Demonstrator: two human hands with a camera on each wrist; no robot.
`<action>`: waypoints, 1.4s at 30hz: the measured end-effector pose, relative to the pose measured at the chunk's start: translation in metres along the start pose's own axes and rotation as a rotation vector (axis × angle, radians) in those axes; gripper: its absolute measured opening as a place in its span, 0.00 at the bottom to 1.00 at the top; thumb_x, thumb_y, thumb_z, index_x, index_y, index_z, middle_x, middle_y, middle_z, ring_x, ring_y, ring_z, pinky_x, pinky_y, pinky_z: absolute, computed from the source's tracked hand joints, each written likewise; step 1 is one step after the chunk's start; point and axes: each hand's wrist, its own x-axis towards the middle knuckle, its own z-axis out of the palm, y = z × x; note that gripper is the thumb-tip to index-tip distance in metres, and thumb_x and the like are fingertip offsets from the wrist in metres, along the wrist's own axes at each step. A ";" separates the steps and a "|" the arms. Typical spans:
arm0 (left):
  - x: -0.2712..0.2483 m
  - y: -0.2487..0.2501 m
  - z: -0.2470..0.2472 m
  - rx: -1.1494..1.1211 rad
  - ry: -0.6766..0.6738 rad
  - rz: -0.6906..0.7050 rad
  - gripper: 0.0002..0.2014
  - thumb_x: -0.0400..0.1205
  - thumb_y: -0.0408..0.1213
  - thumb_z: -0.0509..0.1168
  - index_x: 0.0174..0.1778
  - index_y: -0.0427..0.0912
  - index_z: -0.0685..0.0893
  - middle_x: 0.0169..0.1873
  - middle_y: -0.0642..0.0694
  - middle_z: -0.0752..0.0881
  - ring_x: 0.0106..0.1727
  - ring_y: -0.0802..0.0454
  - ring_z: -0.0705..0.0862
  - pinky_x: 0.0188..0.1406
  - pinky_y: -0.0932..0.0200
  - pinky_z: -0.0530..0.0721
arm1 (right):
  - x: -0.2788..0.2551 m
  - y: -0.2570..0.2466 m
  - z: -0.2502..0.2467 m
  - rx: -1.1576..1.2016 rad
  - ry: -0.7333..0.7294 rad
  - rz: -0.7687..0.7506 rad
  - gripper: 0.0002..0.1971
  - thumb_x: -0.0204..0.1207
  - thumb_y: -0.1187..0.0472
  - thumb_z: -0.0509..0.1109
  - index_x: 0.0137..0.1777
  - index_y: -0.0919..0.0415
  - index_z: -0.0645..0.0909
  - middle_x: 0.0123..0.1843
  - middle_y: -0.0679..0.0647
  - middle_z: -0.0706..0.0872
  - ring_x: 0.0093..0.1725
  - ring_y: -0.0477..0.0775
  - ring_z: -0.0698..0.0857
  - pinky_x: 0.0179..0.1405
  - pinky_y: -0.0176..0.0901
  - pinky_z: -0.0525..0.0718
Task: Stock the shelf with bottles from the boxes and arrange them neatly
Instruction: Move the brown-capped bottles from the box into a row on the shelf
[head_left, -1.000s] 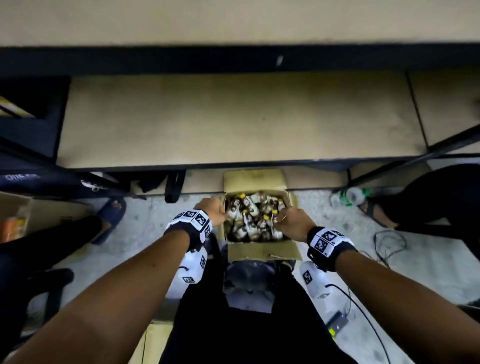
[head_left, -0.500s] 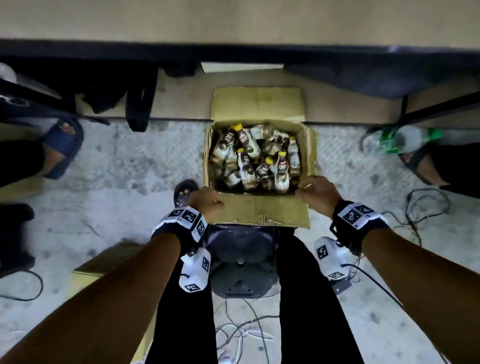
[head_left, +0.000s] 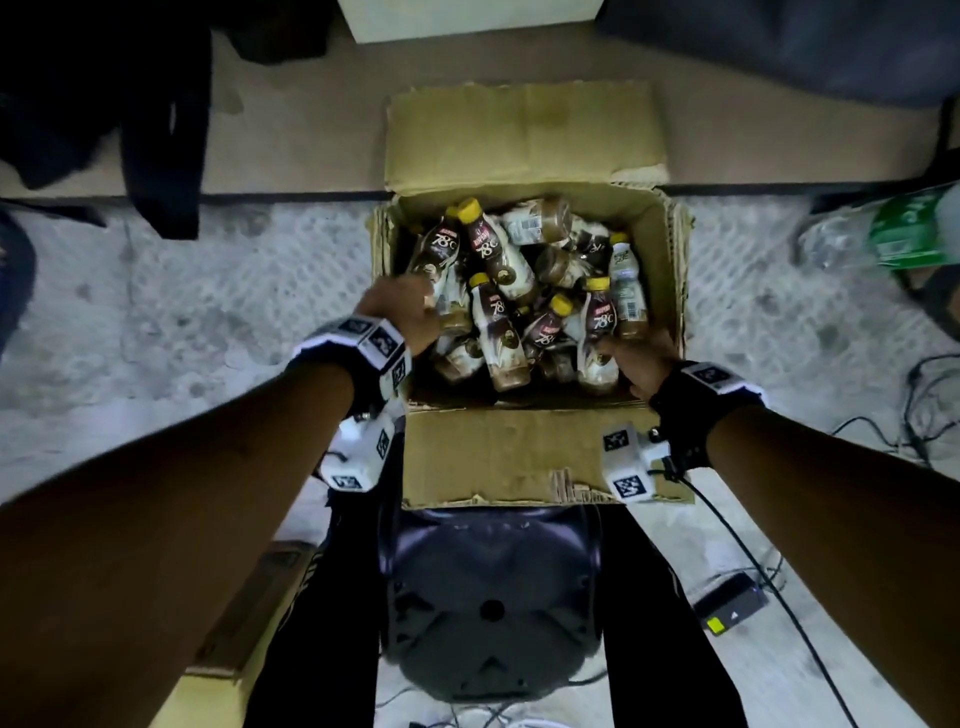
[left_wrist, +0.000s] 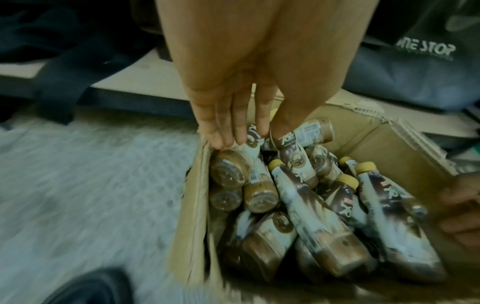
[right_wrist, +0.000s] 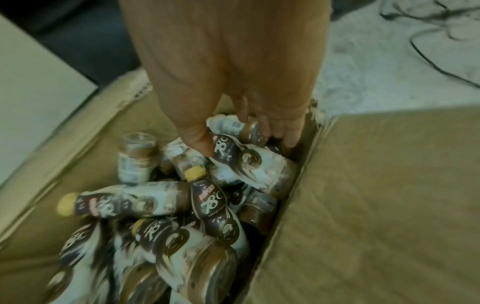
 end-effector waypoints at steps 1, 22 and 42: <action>0.015 0.003 0.004 0.013 0.019 0.015 0.17 0.82 0.32 0.61 0.66 0.34 0.79 0.61 0.32 0.83 0.59 0.35 0.83 0.50 0.53 0.80 | 0.020 0.011 0.003 -0.001 0.001 0.020 0.46 0.37 0.39 0.80 0.57 0.62 0.75 0.43 0.56 0.79 0.38 0.57 0.78 0.40 0.53 0.80; -0.007 -0.009 0.039 -0.482 -0.147 -0.362 0.33 0.71 0.49 0.77 0.69 0.38 0.79 0.63 0.38 0.84 0.57 0.40 0.84 0.53 0.50 0.83 | -0.068 -0.024 -0.002 0.141 -0.256 0.105 0.08 0.78 0.58 0.74 0.52 0.61 0.82 0.71 0.71 0.79 0.63 0.75 0.82 0.62 0.59 0.83; -0.285 0.021 -0.130 -1.105 -0.325 -0.133 0.60 0.50 0.37 0.85 0.78 0.64 0.64 0.79 0.44 0.70 0.74 0.33 0.73 0.65 0.22 0.67 | -0.388 -0.070 -0.073 0.233 -0.415 -0.233 0.30 0.71 0.69 0.77 0.55 0.33 0.69 0.52 0.40 0.86 0.54 0.47 0.85 0.58 0.59 0.85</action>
